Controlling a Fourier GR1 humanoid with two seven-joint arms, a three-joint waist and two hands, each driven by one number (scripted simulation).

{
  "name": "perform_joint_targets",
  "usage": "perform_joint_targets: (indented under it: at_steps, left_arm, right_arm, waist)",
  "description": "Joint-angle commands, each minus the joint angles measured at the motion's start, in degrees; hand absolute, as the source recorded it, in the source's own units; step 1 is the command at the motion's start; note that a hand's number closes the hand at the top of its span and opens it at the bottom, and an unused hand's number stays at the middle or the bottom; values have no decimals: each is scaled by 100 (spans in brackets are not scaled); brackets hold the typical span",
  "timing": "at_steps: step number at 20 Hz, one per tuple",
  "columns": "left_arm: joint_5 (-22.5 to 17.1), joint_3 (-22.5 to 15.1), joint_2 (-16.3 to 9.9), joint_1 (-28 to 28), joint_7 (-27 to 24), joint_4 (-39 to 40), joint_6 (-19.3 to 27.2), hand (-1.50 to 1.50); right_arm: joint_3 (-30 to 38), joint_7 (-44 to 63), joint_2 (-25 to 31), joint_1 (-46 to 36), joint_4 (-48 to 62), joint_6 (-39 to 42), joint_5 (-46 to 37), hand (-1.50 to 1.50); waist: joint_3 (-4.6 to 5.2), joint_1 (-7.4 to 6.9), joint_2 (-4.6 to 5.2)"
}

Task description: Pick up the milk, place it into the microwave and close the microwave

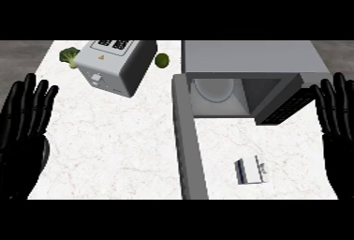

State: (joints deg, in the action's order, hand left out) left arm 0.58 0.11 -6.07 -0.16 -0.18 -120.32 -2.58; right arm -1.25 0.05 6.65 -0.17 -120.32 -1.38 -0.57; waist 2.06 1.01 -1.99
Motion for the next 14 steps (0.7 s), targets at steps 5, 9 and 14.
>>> perform_joint_targets:
  at_steps: [5,9,14]
  left_arm:
    - [537,-210,421,398,-234,-286,513,-150]
    - [31,-655,599,835,466,-536,1524,-150]
    - [79,-1199,605,2156,-31,-1220,1553,-150]
  right_arm:
    - [-173,-231,428,1357,-1112,1343,1272,-150]
    - [-105,-575,814,2033,-1273,2202,2019,-150]
    - [475,-988,1048,3336,-1783,2889,2550,-150]
  waist:
    - [-212,12,156]
    - [-222,33,141]
    - [-213,-38,149]
